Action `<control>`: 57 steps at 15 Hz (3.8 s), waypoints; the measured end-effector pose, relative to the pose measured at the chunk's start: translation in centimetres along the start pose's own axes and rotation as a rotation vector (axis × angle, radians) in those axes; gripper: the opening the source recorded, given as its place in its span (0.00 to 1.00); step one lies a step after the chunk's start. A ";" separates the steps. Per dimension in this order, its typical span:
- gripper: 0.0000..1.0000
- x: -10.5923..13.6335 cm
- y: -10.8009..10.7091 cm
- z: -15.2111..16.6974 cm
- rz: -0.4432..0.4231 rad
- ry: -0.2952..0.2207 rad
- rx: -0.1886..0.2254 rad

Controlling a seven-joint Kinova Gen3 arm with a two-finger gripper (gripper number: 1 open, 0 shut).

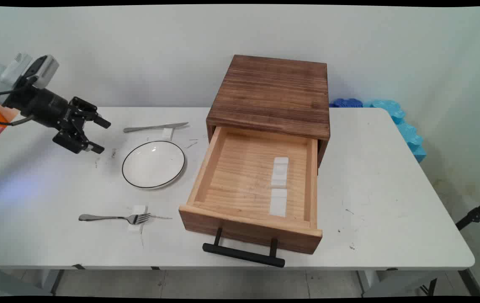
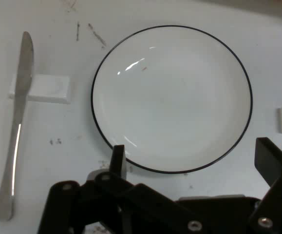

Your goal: Pick up the knife from the left of the white plate, then place the picked object into the drawer

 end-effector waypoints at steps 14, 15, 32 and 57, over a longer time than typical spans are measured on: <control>1.00 6.5 -6.7 3.5 0.101 -0.137 0.107; 1.00 6.8 -7.4 4.0 0.109 -0.156 0.114; 1.00 7.7 -14.3 11.3 0.189 -0.328 0.098; 0.00 6.9 -15.8 16.7 0.221 -0.370 0.014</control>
